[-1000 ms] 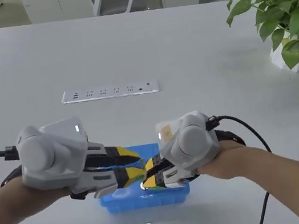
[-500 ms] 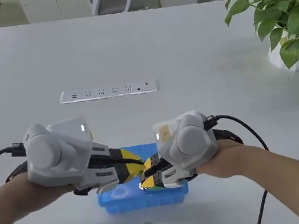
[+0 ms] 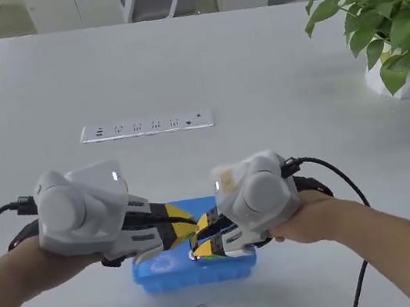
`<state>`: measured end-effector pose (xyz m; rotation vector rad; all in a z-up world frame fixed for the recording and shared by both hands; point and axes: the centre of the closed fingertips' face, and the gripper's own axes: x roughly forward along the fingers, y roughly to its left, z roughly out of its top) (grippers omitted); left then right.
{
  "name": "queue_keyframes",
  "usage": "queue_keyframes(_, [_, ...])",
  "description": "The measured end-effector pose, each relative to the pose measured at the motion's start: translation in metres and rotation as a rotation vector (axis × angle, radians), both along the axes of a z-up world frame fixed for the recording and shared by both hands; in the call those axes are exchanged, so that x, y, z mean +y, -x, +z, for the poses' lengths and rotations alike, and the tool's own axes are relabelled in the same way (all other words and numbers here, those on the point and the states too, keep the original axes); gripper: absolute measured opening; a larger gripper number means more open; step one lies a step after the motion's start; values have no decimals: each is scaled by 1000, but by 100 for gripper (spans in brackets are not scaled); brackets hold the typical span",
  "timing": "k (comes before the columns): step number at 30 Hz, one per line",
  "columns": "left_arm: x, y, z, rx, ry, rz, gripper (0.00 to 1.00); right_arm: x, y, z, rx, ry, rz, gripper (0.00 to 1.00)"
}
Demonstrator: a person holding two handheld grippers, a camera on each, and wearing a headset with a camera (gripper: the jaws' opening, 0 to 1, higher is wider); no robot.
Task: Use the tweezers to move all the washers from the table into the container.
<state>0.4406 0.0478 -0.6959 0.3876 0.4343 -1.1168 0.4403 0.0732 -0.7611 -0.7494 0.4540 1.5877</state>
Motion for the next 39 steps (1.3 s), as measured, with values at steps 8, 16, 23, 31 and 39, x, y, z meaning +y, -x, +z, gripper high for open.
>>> queue_keyframes(8, [1, 1, 0, -1, -8, -1, 6, -10, 0, 3, 5, 13, -44, 21])
queue_keyframes(16, [2, 2, -1, 2, -12, 2, 6, -29, -2, 16, 28, -14, -127, 29])
queue_keyframes(23, [0, 3, 0, 2, -13, 6, 6, -45, 0, 24, 30, -31, -189, 37])
queue_keyframes(31, [-1, 5, 5, -7, -9, 10, 6, -65, 0, 30, 21, -40, -265, 48])
queue_keyframes(39, [-1, 7, 18, -25, -6, 21, 6, -79, 3, 36, 26, -56, -331, 57])
